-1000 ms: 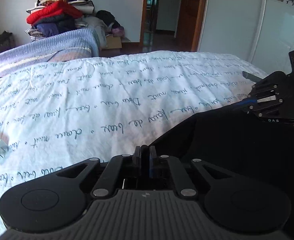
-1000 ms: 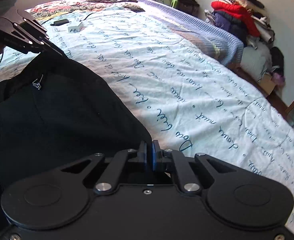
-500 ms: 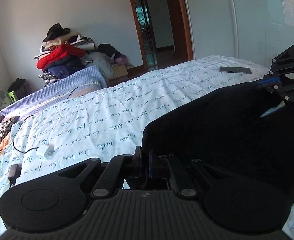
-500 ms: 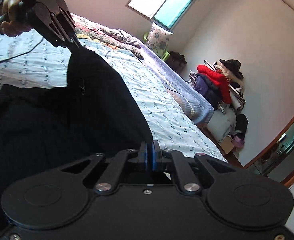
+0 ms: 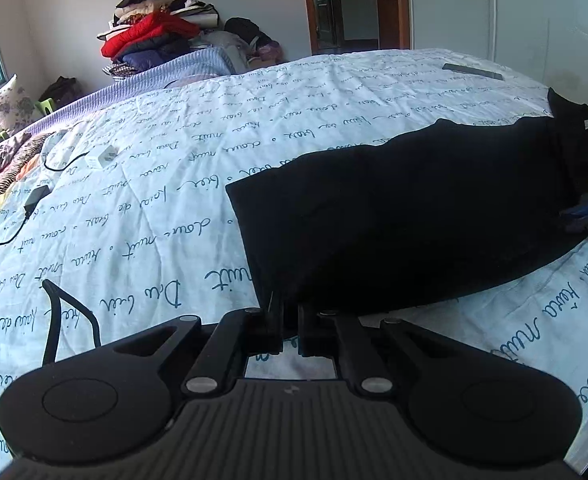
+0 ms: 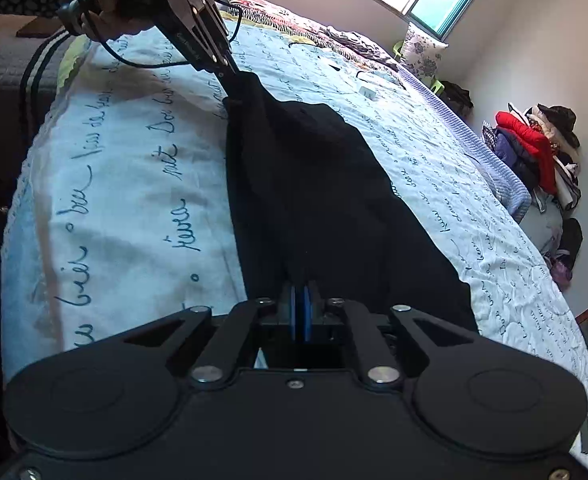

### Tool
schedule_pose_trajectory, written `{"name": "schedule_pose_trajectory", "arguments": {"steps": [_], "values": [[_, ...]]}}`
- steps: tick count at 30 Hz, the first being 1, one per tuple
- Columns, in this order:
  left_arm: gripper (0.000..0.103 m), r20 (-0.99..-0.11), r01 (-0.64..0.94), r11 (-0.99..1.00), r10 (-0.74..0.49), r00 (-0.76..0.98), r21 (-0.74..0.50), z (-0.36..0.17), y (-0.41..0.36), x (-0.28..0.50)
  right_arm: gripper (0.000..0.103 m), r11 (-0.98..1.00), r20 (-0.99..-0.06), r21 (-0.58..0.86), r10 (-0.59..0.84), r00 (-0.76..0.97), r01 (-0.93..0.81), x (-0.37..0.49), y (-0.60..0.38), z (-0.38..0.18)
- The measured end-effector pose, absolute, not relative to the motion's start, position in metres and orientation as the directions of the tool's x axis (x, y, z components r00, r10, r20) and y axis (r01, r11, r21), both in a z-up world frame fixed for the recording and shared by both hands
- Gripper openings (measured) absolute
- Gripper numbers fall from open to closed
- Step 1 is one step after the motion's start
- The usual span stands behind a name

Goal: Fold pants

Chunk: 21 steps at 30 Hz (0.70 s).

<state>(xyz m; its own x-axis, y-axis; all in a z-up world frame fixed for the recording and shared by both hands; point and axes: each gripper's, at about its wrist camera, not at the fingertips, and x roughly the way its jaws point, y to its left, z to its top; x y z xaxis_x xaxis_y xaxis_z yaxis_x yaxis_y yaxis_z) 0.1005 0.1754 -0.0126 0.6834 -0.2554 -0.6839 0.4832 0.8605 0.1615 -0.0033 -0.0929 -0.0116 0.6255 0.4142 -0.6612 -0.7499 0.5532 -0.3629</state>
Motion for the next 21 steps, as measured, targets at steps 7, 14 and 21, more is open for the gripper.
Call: {"name": "schedule_pose_trajectory", "arguments": {"steps": [7, 14, 21], "values": [[0.02, -0.734, 0.373, 0.898, -0.089, 0.673, 0.233, -0.018, 0.176, 0.114, 0.008, 0.598, -0.652, -0.371, 0.376, 0.658, -0.71, -0.012, -0.08, -0.036], [0.043, -0.681, 0.291, 0.935, -0.081, 0.728, 0.2, 0.03, 0.152, 0.095, 0.021, 0.686, -0.701, -0.3, 0.314, 0.641, -0.664, -0.055, -0.124, -0.019], [0.07, -0.657, 0.607, 0.779, -0.375, 0.654, 0.158, 0.038, 0.015, 0.063, 0.021, 0.849, -0.821, -0.143, 0.185, 0.54, -0.509, -0.115, -0.221, 0.02]]}}
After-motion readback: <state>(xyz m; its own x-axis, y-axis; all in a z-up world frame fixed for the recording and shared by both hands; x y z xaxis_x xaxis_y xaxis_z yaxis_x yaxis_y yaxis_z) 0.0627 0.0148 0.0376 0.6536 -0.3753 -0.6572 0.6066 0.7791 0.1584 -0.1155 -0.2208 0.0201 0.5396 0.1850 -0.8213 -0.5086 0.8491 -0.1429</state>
